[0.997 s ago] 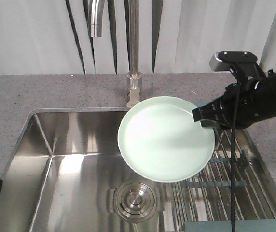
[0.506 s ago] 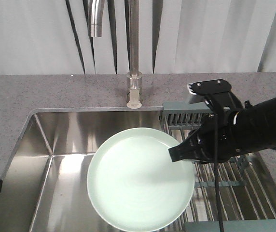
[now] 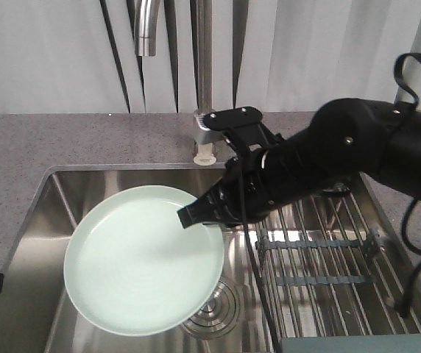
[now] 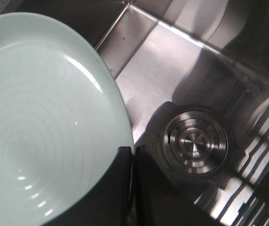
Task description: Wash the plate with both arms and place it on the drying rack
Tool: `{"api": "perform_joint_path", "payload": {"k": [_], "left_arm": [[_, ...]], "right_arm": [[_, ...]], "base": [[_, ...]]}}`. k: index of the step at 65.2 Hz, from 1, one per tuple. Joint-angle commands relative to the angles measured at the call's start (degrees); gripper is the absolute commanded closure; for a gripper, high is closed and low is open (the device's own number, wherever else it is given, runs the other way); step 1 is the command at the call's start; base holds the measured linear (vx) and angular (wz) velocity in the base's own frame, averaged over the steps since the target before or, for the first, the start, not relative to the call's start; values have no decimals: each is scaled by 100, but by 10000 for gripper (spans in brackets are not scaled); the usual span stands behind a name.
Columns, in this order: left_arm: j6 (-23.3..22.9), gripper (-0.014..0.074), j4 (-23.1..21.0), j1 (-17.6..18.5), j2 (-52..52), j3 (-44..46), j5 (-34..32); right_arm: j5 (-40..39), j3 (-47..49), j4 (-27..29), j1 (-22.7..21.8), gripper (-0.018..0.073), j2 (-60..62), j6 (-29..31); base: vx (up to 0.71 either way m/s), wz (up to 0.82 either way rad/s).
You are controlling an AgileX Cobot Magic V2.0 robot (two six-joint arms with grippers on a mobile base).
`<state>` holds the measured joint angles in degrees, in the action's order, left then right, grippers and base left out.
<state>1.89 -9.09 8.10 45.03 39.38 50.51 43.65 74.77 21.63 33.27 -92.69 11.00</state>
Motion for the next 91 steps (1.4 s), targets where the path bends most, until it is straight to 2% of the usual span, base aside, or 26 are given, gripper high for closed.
{"api": "perform_joint_path", "payload": {"k": [1, 13, 23, 43, 51, 61, 70, 91], "left_arm": [[-46, 108, -84, 3, -44, 134, -271], [-46, 108, -84, 3, -44, 134, -271], [-46, 108, -84, 3, -44, 134, -271], [-46, 108, -84, 3, -44, 134, -271], [-46, 108, -84, 3, -44, 134, -271], [-46, 108, -84, 3, -44, 134, -271], [-46, 108, -84, 3, -44, 134, -271], [-46, 108, -84, 3, -44, 134, -271]], "right_arm": [[-83, 688, -120, -25, 566, -140, -48], [224, 1729, -329, -179, 566, -777, -48], [434, 2420, -344, -490, 566, -1171, -55], [725, 2666, -467, -1349, 566, -1157, -247], [699, 2289, -521, -1588, 566, -890, -214], [272, 1351, -509, -1940, 566, -248, -191], [198, 594, -527, -2232, 566, 315, -153], [229, -473, -1080, -2838, 566, 1279, -218]], "base": [[0, 0], [0, 0], [0, 0], [0, 0], [0, 0], [0, 0], [0, 0], [0, 0]]}}
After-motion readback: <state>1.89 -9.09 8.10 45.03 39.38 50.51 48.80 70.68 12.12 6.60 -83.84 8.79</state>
